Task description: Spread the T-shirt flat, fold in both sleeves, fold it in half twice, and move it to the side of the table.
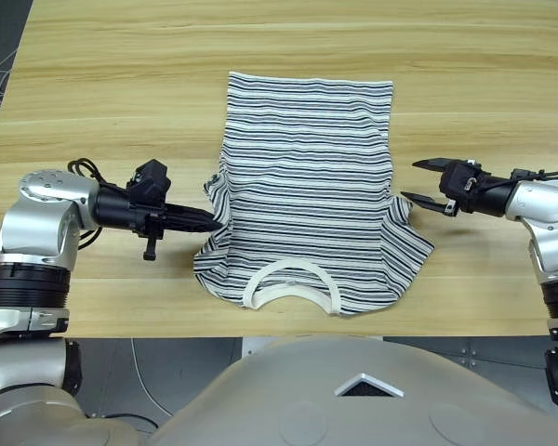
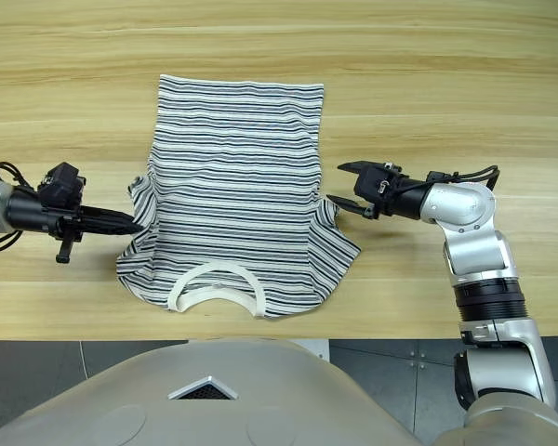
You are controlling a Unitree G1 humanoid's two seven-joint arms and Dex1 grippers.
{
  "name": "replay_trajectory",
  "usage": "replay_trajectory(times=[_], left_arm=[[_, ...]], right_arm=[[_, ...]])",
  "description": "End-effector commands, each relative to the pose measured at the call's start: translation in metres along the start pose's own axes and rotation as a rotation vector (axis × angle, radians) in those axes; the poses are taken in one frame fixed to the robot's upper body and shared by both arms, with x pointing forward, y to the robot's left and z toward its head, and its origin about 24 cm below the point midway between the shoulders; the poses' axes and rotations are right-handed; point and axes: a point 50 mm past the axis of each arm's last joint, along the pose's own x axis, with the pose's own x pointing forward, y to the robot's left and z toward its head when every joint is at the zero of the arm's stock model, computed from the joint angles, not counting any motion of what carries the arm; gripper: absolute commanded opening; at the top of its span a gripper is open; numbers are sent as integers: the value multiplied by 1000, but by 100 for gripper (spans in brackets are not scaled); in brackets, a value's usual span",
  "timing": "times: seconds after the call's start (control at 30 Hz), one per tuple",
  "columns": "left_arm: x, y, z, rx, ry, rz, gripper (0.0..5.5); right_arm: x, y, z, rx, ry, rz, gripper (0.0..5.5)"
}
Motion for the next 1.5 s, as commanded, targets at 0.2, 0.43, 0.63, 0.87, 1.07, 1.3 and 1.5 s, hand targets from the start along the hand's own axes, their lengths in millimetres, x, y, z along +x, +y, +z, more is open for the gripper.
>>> replay_trajectory(times=[0.2,0.43,0.63,0.87,1.07,1.3,1.5], left_arm=[[25,7,11,34,-11,-9,13],[32,8,8,-20,-8,-34,104],[36,8,17,-36,-57,-44,199],[25,17,40,44,-182,45,252],[5,22,60,118,-330,148,252],[3,15,50,126,-343,180,252],[9,13,44,128,-342,185,252]], right_arm=[[5,1,1,-21,-5,8,267],[6,3,1,-26,-9,12,267],[6,3,1,-25,-10,9,267],[-9,-1,4,212,-69,21,267],[-52,-5,-15,564,16,170,267],[-57,8,-42,621,223,233,267],[-42,31,-50,667,264,339,267]])
